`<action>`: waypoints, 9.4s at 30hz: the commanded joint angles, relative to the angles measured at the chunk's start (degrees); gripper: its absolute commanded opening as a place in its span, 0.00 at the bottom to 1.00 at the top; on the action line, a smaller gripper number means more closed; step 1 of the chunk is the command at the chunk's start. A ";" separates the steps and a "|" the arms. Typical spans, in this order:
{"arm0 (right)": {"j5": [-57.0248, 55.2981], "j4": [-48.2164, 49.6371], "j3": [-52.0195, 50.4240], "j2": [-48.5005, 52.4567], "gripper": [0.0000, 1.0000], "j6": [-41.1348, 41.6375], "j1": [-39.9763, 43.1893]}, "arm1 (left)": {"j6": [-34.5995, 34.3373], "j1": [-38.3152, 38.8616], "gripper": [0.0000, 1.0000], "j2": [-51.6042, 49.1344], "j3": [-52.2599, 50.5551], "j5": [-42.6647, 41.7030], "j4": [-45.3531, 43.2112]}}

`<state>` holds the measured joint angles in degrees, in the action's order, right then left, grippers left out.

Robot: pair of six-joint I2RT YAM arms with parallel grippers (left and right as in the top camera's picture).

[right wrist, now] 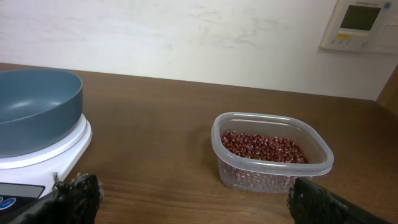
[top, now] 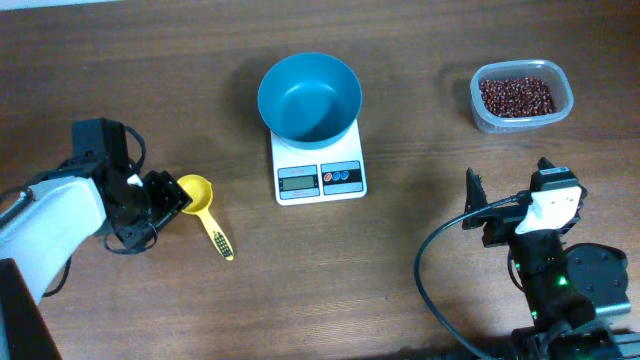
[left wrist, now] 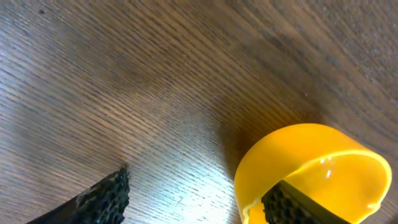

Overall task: Scoop item into bowl and weigh 50g on scale
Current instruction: 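Lower the left gripper and grasp the yellow scoop's cup rim, then lift and rotate the scoop with the left gripper, handle pointing right, then move the right gripper to the scoop handle and grasp it, then open the left gripper and pull the scoop away with the right gripper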

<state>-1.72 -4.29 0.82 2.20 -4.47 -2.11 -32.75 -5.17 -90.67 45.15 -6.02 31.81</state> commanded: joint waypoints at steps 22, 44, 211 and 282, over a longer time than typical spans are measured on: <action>-0.90 -0.15 -0.50 -0.15 0.99 0.68 0.26 | -1.16 4.28 0.17 -0.50 -1.51 1.53 -4.85; -0.90 -0.15 -0.50 -0.15 0.99 0.68 0.26 | -16.48 4.17 0.00 30.84 3.17 -5.16 19.34; 25.53 20.33 24.50 57.92 0.04 61.13 -47.06 | -67.43 29.09 0.00 28.55 3.17 -13.70 24.41; 9.46 -22.49 24.50 20.39 0.04 55.71 -47.01 | -22.67 29.03 0.99 28.55 3.17 7.39 18.75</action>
<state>17.47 -29.06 25.06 23.07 51.88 -48.86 -56.51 23.70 -62.15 47.81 -3.38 52.69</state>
